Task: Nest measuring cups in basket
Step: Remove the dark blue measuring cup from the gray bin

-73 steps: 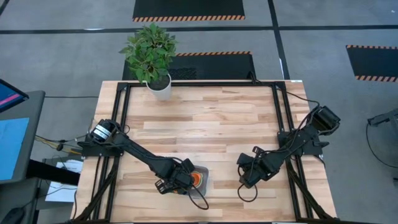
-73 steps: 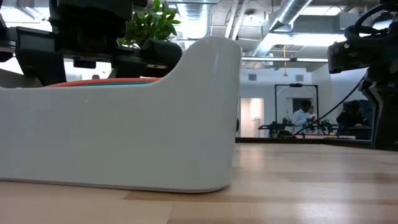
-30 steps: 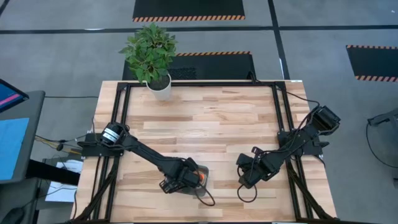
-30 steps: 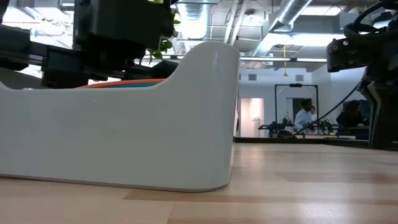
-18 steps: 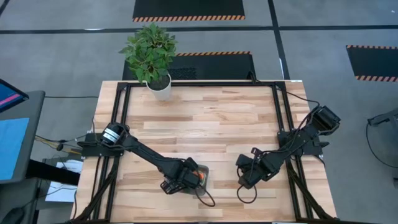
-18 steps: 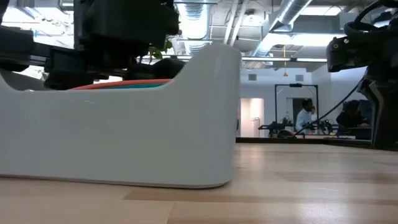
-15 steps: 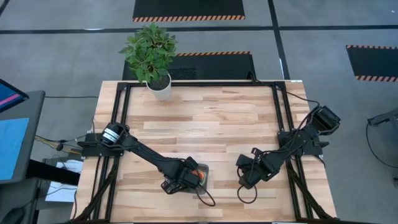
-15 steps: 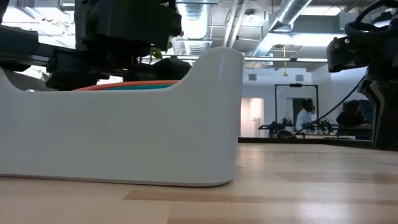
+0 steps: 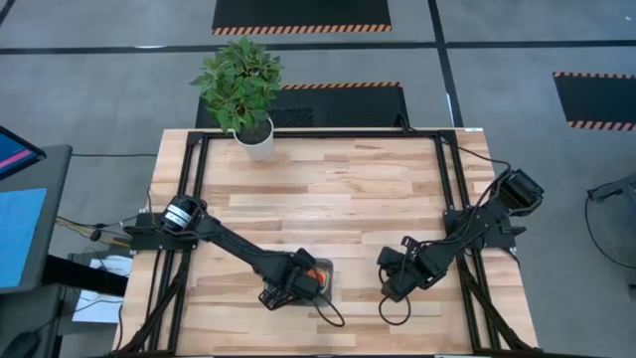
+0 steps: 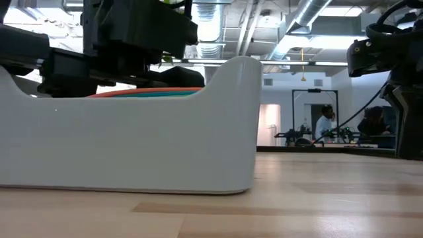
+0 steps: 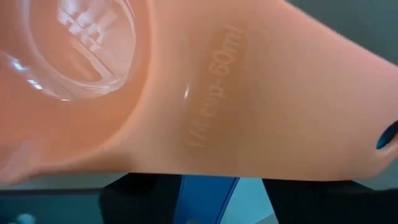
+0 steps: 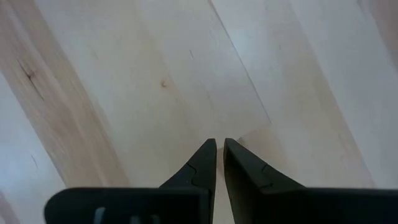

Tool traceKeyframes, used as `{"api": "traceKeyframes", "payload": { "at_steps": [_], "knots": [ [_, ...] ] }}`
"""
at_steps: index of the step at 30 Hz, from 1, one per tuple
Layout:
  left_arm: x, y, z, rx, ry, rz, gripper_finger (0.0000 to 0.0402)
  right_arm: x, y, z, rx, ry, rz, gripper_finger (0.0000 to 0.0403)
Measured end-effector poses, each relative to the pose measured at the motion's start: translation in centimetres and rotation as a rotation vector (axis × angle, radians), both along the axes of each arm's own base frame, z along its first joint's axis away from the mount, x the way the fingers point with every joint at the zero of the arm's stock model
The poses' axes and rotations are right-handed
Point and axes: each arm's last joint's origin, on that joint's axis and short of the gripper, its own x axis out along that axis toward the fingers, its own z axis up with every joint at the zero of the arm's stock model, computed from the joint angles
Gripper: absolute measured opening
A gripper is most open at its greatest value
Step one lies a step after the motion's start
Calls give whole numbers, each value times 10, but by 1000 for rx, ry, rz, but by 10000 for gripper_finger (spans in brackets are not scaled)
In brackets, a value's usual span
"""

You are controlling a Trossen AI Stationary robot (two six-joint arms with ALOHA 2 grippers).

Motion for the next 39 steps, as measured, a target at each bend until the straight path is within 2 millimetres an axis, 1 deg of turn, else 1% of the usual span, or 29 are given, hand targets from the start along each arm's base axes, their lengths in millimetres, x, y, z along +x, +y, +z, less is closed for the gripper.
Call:
{"api": "traceKeyframes", "payload": {
  "at_steps": [9, 15, 18, 27, 39],
  "knots": [
    [-1, 0, -1, -26, 21, -20, 199, 0, 0, 0, 1, 0, 0, 53],
    [0, 1, -1, -14, 18, 2, 194, 0, 0, 0, 1, 0, 0, 53],
    [0, 1, -1, -28, 23, 2, 177, 0, 0, 0, 1, 0, 0, 53],
    [0, 1, -1, -38, 21, 20, 106, 0, 0, 0, 3, 1, 1, 53],
    [-1, 3, -1, -6, 29, 81, 53, 0, 0, 0, 2, 1, 1, 53]
  ]
}}
